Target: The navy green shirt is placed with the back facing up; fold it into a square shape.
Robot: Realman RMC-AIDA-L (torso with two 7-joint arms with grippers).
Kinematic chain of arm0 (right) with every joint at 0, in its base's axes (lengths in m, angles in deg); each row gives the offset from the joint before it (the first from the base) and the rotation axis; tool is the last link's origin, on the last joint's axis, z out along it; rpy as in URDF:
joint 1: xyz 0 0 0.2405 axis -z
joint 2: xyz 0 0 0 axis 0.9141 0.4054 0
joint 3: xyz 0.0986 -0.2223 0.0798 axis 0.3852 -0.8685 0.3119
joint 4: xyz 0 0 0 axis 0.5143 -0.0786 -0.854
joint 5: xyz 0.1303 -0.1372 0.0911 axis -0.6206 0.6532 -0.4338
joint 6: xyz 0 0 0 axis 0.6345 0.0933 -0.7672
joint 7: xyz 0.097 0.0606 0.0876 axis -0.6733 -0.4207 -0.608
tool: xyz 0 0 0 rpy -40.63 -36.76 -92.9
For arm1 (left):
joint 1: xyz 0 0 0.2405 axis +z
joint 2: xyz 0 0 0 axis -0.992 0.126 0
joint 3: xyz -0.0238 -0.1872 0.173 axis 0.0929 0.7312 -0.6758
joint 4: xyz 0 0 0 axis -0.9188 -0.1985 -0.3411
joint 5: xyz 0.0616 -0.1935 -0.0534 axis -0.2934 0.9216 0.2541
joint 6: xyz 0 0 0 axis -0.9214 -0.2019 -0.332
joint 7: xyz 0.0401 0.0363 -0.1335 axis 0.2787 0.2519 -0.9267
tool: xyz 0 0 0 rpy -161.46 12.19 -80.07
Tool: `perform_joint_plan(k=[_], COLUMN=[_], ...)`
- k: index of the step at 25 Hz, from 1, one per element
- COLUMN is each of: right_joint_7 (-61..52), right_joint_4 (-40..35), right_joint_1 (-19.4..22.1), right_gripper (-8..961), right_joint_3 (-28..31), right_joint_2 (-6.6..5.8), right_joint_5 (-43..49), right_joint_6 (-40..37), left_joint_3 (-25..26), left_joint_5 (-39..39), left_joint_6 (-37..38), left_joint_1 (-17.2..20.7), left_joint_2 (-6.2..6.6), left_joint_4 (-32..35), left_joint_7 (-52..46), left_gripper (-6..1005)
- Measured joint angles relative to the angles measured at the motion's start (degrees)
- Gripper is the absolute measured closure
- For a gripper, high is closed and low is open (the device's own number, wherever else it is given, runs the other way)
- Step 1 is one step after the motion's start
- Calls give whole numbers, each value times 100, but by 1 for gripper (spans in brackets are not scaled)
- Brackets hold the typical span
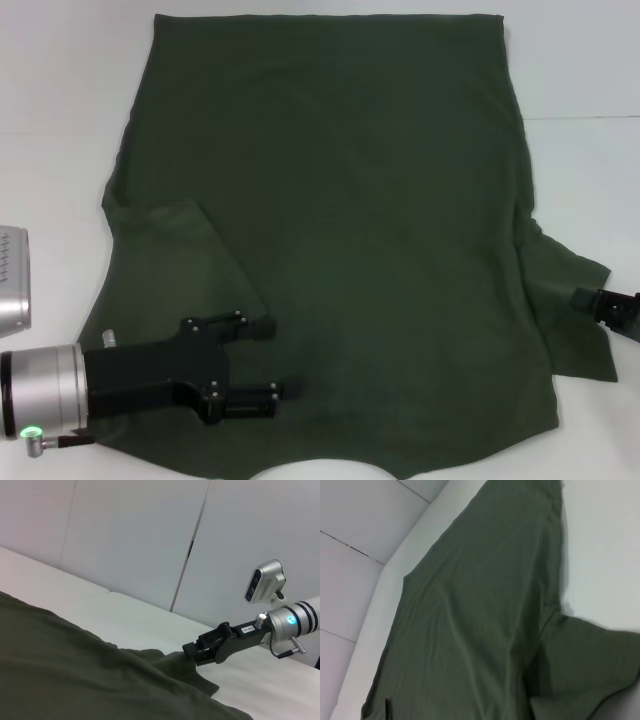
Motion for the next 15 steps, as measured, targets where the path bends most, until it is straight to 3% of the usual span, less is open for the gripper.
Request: perform_joint_plan(k=[3, 13, 15], right_joint_7=[1, 1, 1], right_joint_4=[0, 9, 9], right_joint_1=[10, 11, 11], right_gripper=[582, 792, 895], right_joint_3=[7, 114, 167], right_joint_2=[5, 11, 6], right_joint_5=[0, -1, -1], right_joint_6=[0, 0, 0], left_joint_3=[2, 17, 21], left_joint_5=[0, 1, 1], left_joint_6=[0, 0, 0], left_joint_1=[0, 17, 18], left_joint_2=[0, 0, 0], left_joint_4=[0, 0, 0], left_joint_7=[-1, 0, 0], left_gripper=[141, 141, 141])
